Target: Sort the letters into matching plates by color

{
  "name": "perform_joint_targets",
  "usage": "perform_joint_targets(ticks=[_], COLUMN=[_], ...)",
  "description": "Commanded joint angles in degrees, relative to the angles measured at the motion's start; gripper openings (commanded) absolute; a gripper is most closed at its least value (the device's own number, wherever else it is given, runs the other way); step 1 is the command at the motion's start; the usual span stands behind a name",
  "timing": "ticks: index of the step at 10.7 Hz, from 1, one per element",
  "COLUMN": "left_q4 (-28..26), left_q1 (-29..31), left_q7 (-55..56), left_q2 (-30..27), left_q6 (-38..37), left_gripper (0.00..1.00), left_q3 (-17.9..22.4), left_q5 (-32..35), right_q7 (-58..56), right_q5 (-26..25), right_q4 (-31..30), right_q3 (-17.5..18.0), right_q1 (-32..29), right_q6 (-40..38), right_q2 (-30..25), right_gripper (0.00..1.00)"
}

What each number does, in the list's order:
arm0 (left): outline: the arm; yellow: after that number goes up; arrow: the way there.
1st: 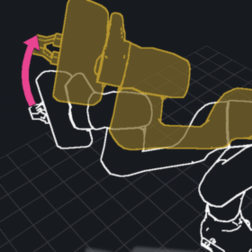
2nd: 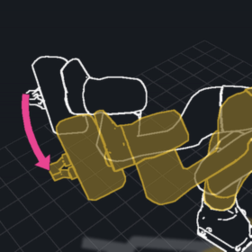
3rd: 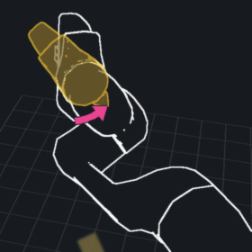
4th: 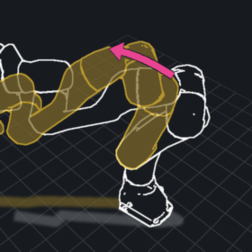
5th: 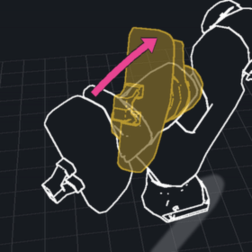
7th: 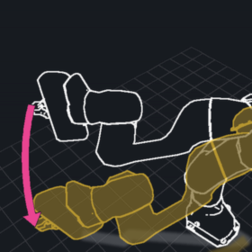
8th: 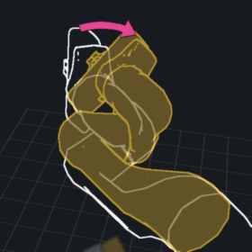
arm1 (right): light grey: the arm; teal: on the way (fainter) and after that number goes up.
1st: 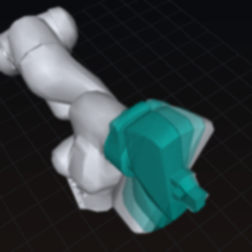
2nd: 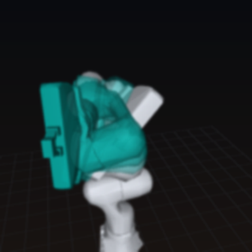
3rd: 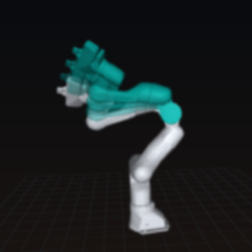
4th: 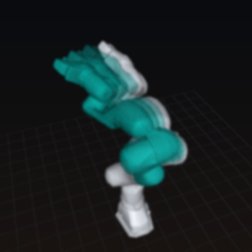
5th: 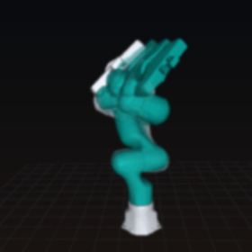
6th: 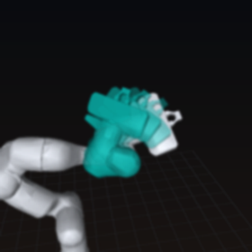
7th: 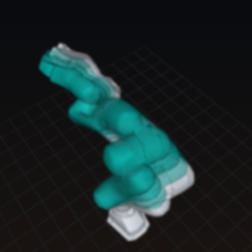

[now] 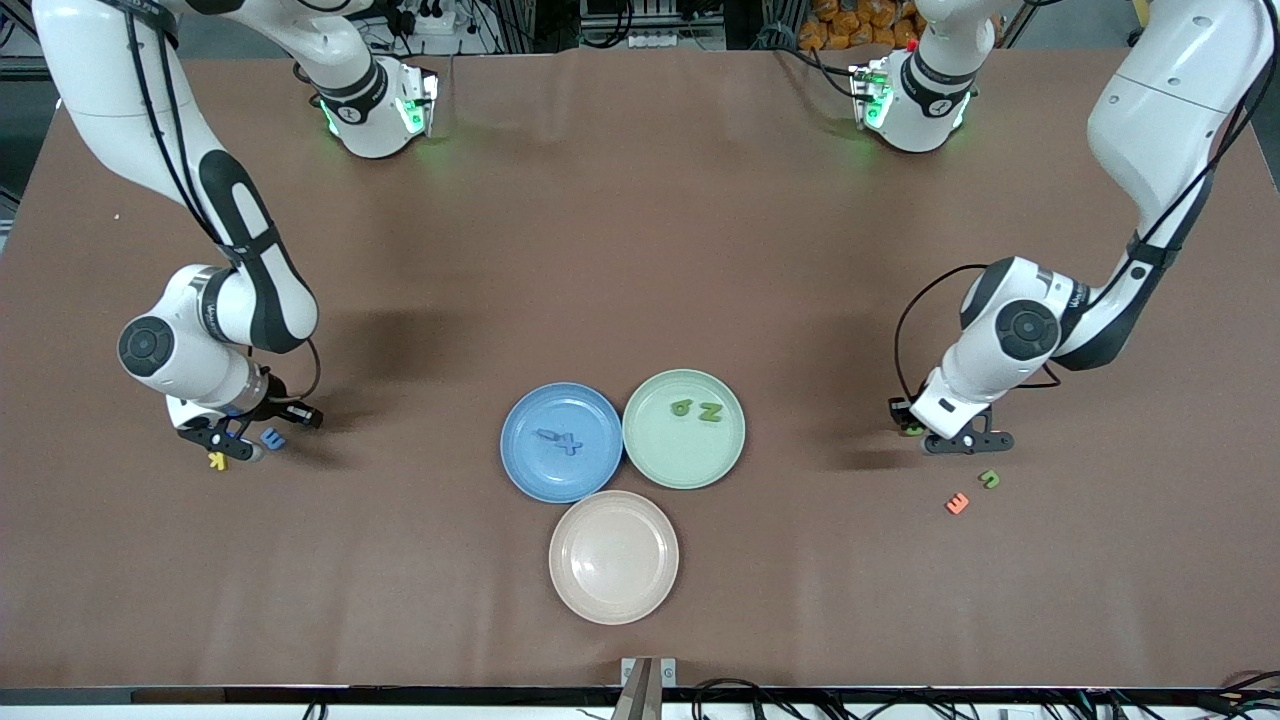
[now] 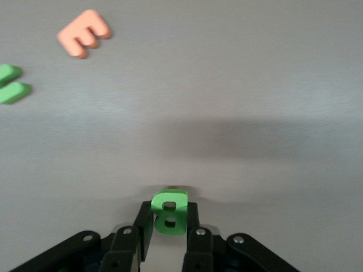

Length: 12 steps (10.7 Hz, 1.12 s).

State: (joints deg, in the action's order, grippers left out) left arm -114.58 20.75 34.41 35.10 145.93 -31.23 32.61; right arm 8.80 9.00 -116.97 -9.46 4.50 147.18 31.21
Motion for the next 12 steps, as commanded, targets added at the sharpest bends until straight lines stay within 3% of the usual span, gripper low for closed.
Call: perform_joint_targets(ticks=[1,4,8,12], left_q4=[4.09,7.61,11.65,18.15], left_q1=[-6.14,-12.82,-18.72,-25.66], left_q7=[10.38,16.47,22.88,32.45], left_q2=[-0.20,0.32,0.93,4.44], left_q6=[-5.72,-7.07,-7.15,-7.07], left_gripper=[0.00,0.00,0.00,0.00], left_q3=[-0.24,-0.42,-0.42,-0.33], left_q5=[1.23,-4.20,-10.27,-15.12], right_q7=[0.07,0.07,-0.01,-0.10], right_q5=[-0.47,-0.56,-0.91,-1.00], right_q4=[-2.30,-2.21,-0.46,3.41], right_q3=[0.94,1.02,3.12,3.57], right_q1=[-0.63,-0.37,-0.11,7.08], right_q6=[0.57,0.48,-0.57,-0.75], right_q2=[-0.97,-0.80,-2.46,-2.38], right_gripper=[0.32,0.20,0.19,0.20])
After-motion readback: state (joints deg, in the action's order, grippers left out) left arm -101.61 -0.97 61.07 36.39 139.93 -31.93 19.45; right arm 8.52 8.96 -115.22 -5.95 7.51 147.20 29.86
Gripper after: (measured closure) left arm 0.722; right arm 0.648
